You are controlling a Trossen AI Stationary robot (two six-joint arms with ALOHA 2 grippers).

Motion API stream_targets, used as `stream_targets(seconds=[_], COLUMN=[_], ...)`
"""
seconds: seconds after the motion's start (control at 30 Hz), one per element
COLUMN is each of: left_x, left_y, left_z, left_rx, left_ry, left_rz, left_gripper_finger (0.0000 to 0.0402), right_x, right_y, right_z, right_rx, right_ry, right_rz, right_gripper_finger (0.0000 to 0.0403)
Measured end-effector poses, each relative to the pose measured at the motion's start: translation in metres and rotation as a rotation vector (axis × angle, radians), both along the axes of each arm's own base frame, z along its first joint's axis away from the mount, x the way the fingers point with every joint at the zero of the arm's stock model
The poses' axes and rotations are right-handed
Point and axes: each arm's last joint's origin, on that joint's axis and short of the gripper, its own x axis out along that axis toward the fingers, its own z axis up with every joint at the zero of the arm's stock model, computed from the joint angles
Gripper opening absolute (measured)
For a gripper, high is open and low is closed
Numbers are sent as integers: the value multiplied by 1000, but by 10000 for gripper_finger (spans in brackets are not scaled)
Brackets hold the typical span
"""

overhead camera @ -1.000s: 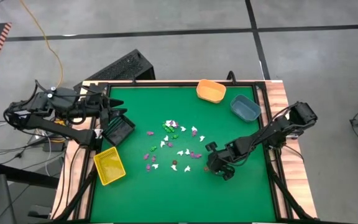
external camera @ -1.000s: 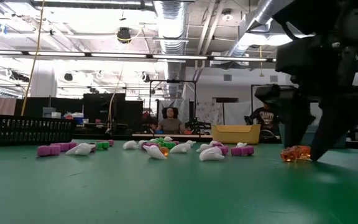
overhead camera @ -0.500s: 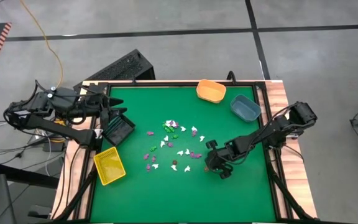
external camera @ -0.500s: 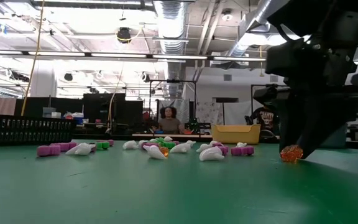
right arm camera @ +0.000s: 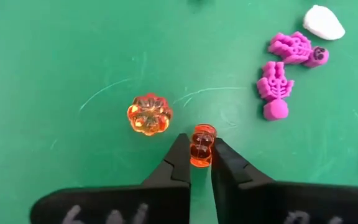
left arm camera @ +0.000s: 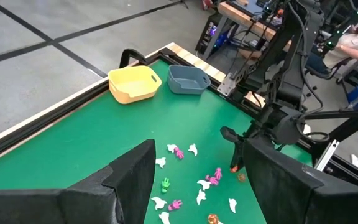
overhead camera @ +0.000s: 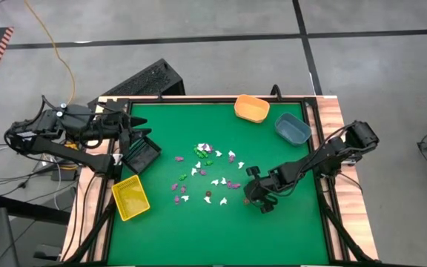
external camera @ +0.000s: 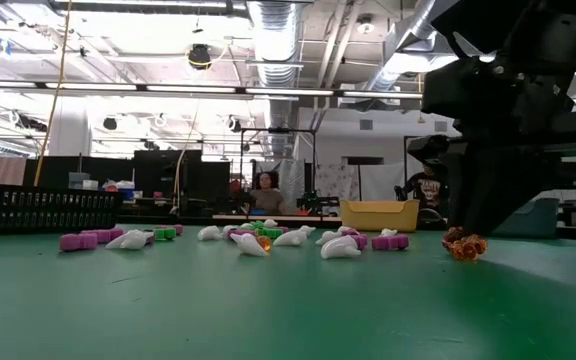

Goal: Sort Halloween decoration
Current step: Put the orange pumpkin toy into the black bin

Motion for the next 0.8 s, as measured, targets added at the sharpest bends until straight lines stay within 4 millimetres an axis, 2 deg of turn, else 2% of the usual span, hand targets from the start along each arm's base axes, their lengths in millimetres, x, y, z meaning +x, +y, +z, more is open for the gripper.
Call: stream_targets(seconds=[0.17, 0.43, 0.6, 0.8], left_x=[0, 0, 0, 0], left_y=[0, 0, 0, 0], left_z=[0, -1, -1, -1], left_rx=[0, 1, 1, 1], left_ry=[1, 7, 7, 6], left_rz=[0, 0, 0, 0], left_gripper_finger=[231, 231, 231, 231], right_x=[0, 2, 17, 34], right_y=[0, 0, -3, -17], right_z=[0, 3, 20, 41], right_rx=[13, 43, 55, 26], right_ry=[-2, -5, -63, -122], right_rz=[-39, -127, -148, -143], right_gripper_finger=[7, 4, 3, 2])
